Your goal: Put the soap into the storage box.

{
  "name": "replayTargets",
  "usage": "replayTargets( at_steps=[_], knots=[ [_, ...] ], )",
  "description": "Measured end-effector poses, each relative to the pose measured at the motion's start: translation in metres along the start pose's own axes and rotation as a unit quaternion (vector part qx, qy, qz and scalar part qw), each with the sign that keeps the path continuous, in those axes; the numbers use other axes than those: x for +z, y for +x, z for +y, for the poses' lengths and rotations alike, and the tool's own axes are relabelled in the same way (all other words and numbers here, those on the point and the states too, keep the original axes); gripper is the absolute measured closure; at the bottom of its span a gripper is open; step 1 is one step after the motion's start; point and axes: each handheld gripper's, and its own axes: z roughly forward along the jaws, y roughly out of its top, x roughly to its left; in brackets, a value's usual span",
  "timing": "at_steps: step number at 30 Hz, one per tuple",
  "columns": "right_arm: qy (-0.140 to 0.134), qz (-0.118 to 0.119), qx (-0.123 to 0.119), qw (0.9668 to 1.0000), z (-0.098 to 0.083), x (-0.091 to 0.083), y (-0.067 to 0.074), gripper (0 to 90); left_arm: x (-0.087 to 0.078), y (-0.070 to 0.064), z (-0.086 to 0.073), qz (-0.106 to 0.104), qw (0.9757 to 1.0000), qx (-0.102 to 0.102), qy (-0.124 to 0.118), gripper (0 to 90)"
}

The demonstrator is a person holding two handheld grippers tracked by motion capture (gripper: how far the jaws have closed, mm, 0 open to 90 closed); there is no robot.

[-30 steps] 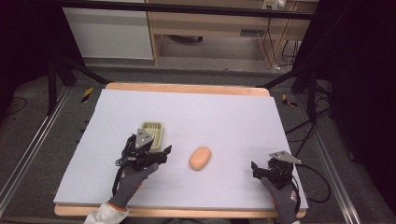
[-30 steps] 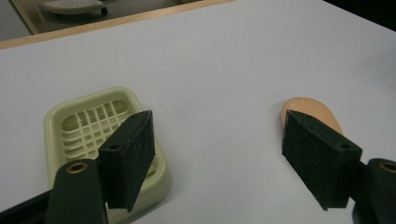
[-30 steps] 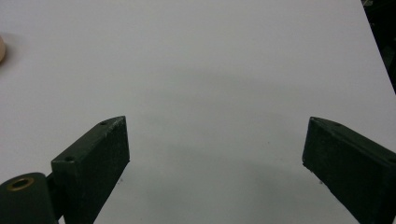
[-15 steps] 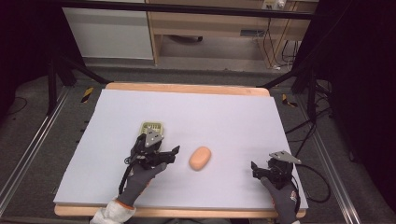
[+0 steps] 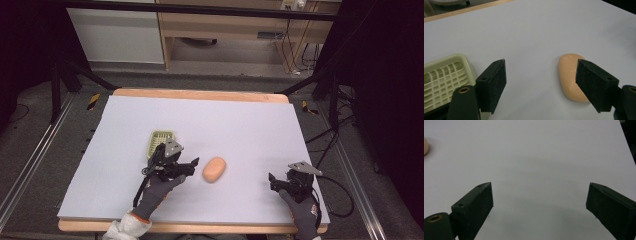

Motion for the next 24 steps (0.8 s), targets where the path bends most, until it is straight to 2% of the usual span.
replayTargets(
  at_steps=[10, 13, 14, 24],
  knots=[
    [0.001, 0.002, 0.0, 1.0, 0.0, 0.0, 0.001, 7.7, 0.013, -0.013, 0.004, -0.007, 0.9998, 0.016, 0.013, 23.5],
    [0.002, 0.003, 0.001, 1.0, 0.001, 0.0, 0.001, 7.8, 0.018, -0.017, 0.004, -0.009, 0.9998, 0.015, 0.012, 23.4],
    [0.002, 0.003, 0.0, 1.0, 0.001, 0.0, 0.001, 7.8, 0.019, -0.018, 0.005, -0.01, 0.9996, 0.022, 0.018, 23.3],
    [0.003, 0.005, 0.0, 1.0, 0.001, 0.0, 0.001, 7.8, 0.034, -0.031, 0.005, -0.018, 0.9991, 0.028, 0.026, 23.1]
  ],
)
